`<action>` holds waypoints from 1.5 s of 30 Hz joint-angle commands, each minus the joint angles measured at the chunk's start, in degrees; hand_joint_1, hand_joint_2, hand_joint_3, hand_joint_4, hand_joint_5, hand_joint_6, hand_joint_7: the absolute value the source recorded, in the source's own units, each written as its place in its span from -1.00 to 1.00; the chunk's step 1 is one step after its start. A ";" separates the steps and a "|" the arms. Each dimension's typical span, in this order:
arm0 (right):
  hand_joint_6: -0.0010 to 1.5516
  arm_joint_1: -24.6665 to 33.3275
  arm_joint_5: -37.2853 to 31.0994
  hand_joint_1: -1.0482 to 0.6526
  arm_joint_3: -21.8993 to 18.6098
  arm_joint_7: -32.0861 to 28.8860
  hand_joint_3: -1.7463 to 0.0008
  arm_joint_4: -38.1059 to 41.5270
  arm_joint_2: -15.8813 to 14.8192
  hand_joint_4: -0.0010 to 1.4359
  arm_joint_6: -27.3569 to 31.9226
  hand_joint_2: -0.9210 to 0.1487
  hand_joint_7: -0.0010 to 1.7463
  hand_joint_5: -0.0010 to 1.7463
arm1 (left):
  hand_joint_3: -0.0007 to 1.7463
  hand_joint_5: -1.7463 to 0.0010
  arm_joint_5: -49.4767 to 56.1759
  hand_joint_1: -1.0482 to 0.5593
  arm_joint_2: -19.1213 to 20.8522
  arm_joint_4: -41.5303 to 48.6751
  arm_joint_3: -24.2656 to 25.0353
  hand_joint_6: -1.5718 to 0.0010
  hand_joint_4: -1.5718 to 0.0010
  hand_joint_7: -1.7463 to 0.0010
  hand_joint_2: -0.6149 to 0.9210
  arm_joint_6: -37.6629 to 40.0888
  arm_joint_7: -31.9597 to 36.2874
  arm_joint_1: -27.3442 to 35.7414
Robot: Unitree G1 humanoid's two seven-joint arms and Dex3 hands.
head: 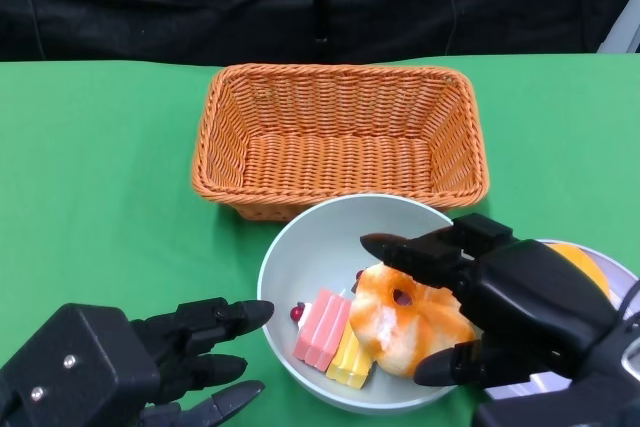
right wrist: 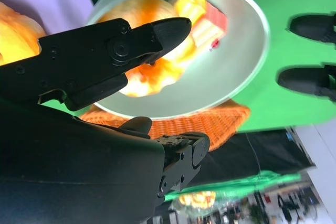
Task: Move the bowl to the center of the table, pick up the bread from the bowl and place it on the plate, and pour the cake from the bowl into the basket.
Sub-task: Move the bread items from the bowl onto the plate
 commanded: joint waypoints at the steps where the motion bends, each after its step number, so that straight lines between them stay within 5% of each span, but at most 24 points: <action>1: -0.70 -1.42 -1.66 -0.63 0.93 0.08 0.98 2.11 -0.88 -1.00 -0.19 -1.00 -0.95 -0.29 | -0.51 0.48 0.19 -0.39 0.24 -0.71 0.19 0.49 0.67 0.99 1.00 0.31 0.05 0.14; 15: -0.52 -6.52 -4.78 -0.54 5.99 -4.13 0.94 19.01 -0.15 -0.70 -3.58 -1.00 -0.91 -0.29 | -0.52 0.44 0.77 -0.40 -0.49 -2.54 -1.17 0.47 0.66 0.99 1.00 1.96 0.82 0.34; 16: -0.29 -6.50 -3.99 -0.30 5.96 -5.44 0.94 20.15 0.51 -0.43 -4.12 -0.96 -0.83 -0.14 | -0.53 0.43 0.82 -0.40 -0.55 -2.71 -1.28 0.47 0.66 0.99 1.00 2.26 0.96 0.33; 17: -0.01 -6.49 -3.40 -0.08 5.91 -6.40 0.96 20.93 0.95 -0.22 -4.49 -0.93 -0.79 0.24 | -0.53 0.43 0.86 -0.40 -0.60 -2.83 -1.35 0.47 0.66 0.99 1.00 2.49 1.05 0.31; 19: 0.16 -6.58 -2.88 0.04 5.95 -7.41 0.97 21.70 1.20 -0.13 -4.92 -0.91 -0.79 0.49 | -0.53 0.42 0.88 -0.39 -0.64 -2.96 -1.40 0.47 0.67 0.99 1.00 2.76 1.12 0.27; 20: 0.30 -6.53 -2.18 0.06 5.75 -10.13 0.92 22.94 1.54 -0.01 -7.08 -0.93 -0.73 0.61 | -0.53 0.42 0.84 -0.39 -0.73 -3.17 -1.43 0.47 0.67 0.99 1.00 3.00 1.24 0.29; 22: 0.23 -6.55 -1.24 0.08 5.57 -13.86 -0.07 24.76 1.90 0.29 -10.06 -0.38 0.26 0.92 | -0.53 0.42 0.74 -0.39 -0.80 -3.45 -1.50 0.47 0.67 0.99 1.00 3.34 1.45 0.30; 24: 0.03 -5.88 0.05 0.07 4.57 -18.70 -0.38 24.57 3.11 0.28 -12.81 -0.14 0.74 0.98 | -0.53 0.41 0.92 -0.38 -0.60 -3.27 -1.62 0.47 0.67 0.99 1.00 2.87 1.40 0.40; 26: -0.07 -5.60 0.99 0.09 3.83 -22.57 -0.50 24.63 3.96 0.31 -15.18 -0.04 0.95 1.00 | -0.52 0.41 1.00 -0.38 -0.51 -3.05 -1.64 0.47 0.68 0.99 1.00 2.47 1.27 0.41; 34: -0.08 -6.12 1.85 0.11 1.89 -30.35 -0.50 24.28 4.95 0.35 -20.63 -0.04 0.98 1.00 | -0.52 0.41 0.98 -0.37 -0.58 -2.47 -1.63 0.48 0.69 1.00 1.00 2.42 1.23 0.09; 35: 0.01 -6.03 3.00 0.10 0.83 -32.04 -0.67 23.35 5.59 0.39 -22.00 0.17 0.90 1.00 | -0.52 0.40 1.12 -0.37 -0.53 -2.24 -1.73 0.47 0.69 0.99 1.00 2.32 1.25 -0.02; 38: 0.05 -5.74 5.12 0.08 -1.49 -33.71 -0.89 21.25 6.05 0.42 -24.14 0.35 0.89 1.00 | -0.52 0.40 1.30 -0.37 -0.56 -1.92 -1.85 0.47 0.69 0.99 1.00 2.22 1.27 -0.16; 45: 0.02 -3.62 9.59 0.07 -6.81 -31.71 -0.99 16.25 4.97 0.45 -25.05 0.45 0.99 1.00 | -0.53 0.40 0.94 -0.38 -1.20 -1.62 -1.48 0.47 0.70 0.99 1.00 2.58 1.21 -0.08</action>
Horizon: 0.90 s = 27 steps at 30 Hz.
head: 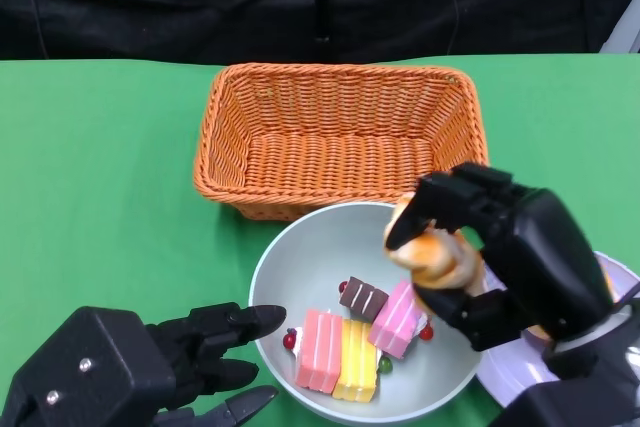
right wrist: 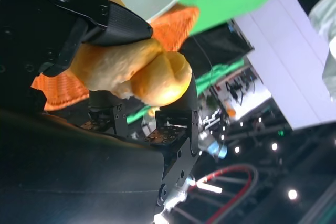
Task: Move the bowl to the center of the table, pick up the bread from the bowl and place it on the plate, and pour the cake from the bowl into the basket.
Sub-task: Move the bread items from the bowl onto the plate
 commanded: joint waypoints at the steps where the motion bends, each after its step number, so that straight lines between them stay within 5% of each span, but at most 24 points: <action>1: 0.02 1.45 2.74 0.07 -3.31 0.46 -1.00 -2.51 -1.31 0.45 -0.86 0.46 0.99 1.00 | -0.53 0.40 0.21 -0.38 0.09 0.31 0.34 0.47 0.70 0.99 1.00 -0.18 0.25 0.05; 7: 0.04 3.27 5.39 0.13 -6.74 2.77 -1.00 -6.04 -1.27 0.46 -0.16 0.53 0.98 1.00 | -0.53 0.39 0.31 -0.37 0.30 0.38 0.46 0.47 0.71 0.99 1.00 -0.34 0.06 -0.01; 15: 0.11 7.45 4.84 0.19 -14.79 8.58 -1.00 -10.83 -7.29 0.46 3.56 0.61 0.90 1.00 | -0.53 0.38 -0.22 -0.40 0.55 0.66 1.49 0.47 0.71 0.99 1.00 -0.82 -0.13 -0.10; 27: 0.16 10.21 -3.80 0.27 -15.27 7.73 -0.85 -5.56 -11.20 0.44 3.98 0.60 0.77 1.00 | -0.53 0.36 0.11 -0.41 0.53 1.05 1.11 0.47 0.72 1.00 1.00 -1.99 -0.06 0.25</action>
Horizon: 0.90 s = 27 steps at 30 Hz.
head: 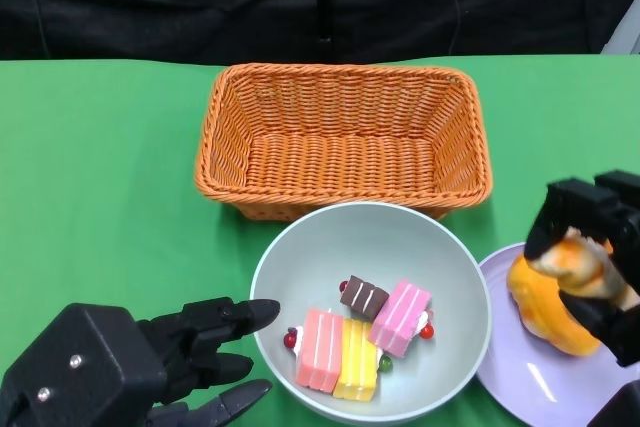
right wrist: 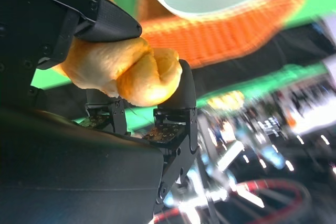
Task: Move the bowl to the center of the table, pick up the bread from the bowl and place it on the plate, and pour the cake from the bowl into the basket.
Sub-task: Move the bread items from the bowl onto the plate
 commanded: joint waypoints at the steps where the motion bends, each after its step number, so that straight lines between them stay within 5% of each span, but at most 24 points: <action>1: 0.17 0.61 -0.39 0.27 -0.27 0.09 -0.81 1.13 -1.67 0.43 0.32 0.57 0.73 1.00 | -0.53 0.36 0.76 -0.40 0.64 0.11 -0.07 0.47 0.72 1.00 1.00 -0.92 -0.01 0.40; 6: 0.16 0.84 -1.25 0.24 1.18 2.56 -0.71 2.81 -3.29 0.38 1.45 0.47 0.71 1.00 | -0.53 0.36 0.88 -0.40 0.78 -0.11 -0.20 0.47 0.73 1.00 1.00 -1.15 -0.07 0.60; 8: 0.21 1.15 -1.42 0.24 1.99 4.29 -0.59 2.98 -4.01 0.32 2.54 0.35 0.46 0.93 | -0.53 0.36 0.71 -0.39 0.63 -0.49 -0.17 0.47 0.72 1.00 1.00 -0.88 0.01 0.82; 11: 0.41 1.54 -2.28 0.22 3.19 8.11 -0.13 1.79 -4.94 0.38 5.67 0.00 -0.28 0.45 | -0.52 0.36 0.59 -0.40 0.69 -0.95 0.00 0.47 0.72 1.00 1.00 -0.70 -0.03 1.11; 12: 0.27 1.64 -2.62 0.13 3.55 9.83 0.20 1.08 -5.27 0.30 6.98 -0.26 -0.59 0.07 | -0.52 0.35 0.58 -0.40 0.73 -1.07 0.07 0.47 0.72 1.00 1.00 -0.68 -0.05 1.17; 15: 0.20 1.88 -3.44 0.06 4.51 14.38 0.62 -0.76 -6.49 0.26 9.90 -0.61 -0.91 -0.33 | -0.52 0.35 0.44 -0.41 0.82 -1.22 0.36 0.46 0.72 0.99 1.00 -0.65 -0.17 1.19; 16: -0.14 1.98 -3.72 -0.16 4.86 16.03 0.78 -1.39 -7.01 -0.11 10.77 -0.75 -0.96 -0.56 | -0.53 0.35 0.35 -0.40 0.85 -1.24 0.50 0.47 0.72 1.00 1.00 -0.67 -0.23 1.19; 19: -0.55 2.91 -4.03 -0.45 5.51 19.83 0.95 -3.49 -7.53 -0.57 13.67 -0.94 -0.99 -0.79 | -0.53 0.35 0.31 -0.39 1.30 -1.45 0.91 0.47 0.72 1.00 1.00 -0.44 -0.41 1.13; 27: -0.73 4.08 -6.57 -0.69 6.24 22.17 0.94 -7.41 -7.47 -0.76 17.48 -1.00 -0.99 -0.85 | -0.52 0.35 0.34 -0.38 1.72 -2.12 1.05 0.47 0.72 1.00 1.00 0.79 -0.14 0.85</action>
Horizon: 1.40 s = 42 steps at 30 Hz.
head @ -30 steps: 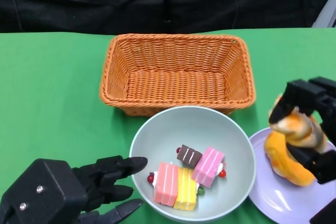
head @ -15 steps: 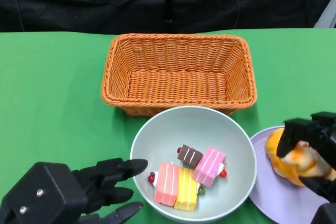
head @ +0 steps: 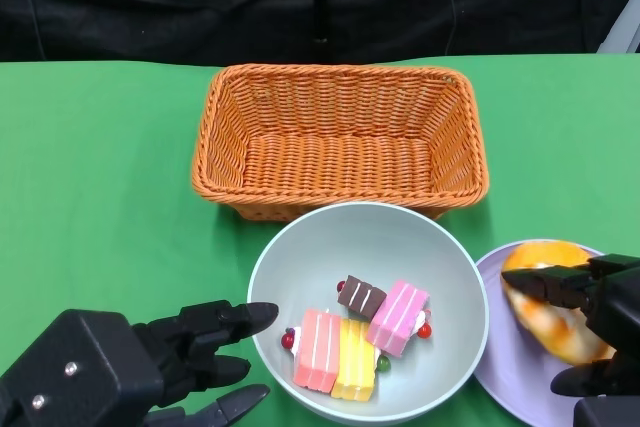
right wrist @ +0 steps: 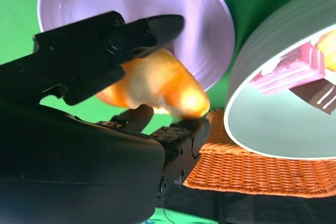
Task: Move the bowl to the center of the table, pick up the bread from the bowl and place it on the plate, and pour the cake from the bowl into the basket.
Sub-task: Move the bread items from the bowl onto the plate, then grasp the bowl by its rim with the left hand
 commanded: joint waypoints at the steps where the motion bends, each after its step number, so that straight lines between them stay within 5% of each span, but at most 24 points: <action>1: -0.73 0.54 -0.96 -0.71 0.13 0.94 0.93 -2.25 -0.82 -0.78 1.69 -1.00 -0.99 -0.85 | -0.52 0.35 0.47 -0.38 1.12 -0.90 0.57 0.47 0.72 1.00 1.00 0.84 -0.17 -0.29; 20: -0.79 2.05 1.25 -0.62 -2.25 -4.14 0.85 -7.08 2.59 -0.56 3.84 -1.00 -1.00 -0.70 | -0.49 0.34 3.14 -0.38 3.38 -0.96 1.21 0.47 0.69 1.00 1.00 -2.59 -0.13 0.14; 30: -0.77 8.30 5.71 -0.49 -6.23 -5.29 0.76 -19.85 8.80 -0.64 7.43 -1.00 -0.99 -0.65 | -0.63 0.42 22.16 -0.40 7.69 4.38 2.45 0.49 0.74 1.00 1.00 -32.05 4.32 5.17; 35: -0.75 10.75 9.12 -0.37 -7.26 -6.08 0.79 -22.60 12.00 -0.93 7.86 -1.00 -0.95 -0.03 | -0.76 0.43 26.80 -0.36 8.69 14.15 5.04 0.49 0.78 1.00 1.00 -50.92 7.81 4.14; 42: -0.63 15.27 17.32 -0.31 -8.57 -6.83 0.73 -28.39 16.99 -0.79 7.83 -1.00 -0.87 0.16 | -0.97 0.33 40.93 -0.25 13.59 34.03 4.63 0.43 0.76 0.98 0.96 -79.74 18.52 -8.35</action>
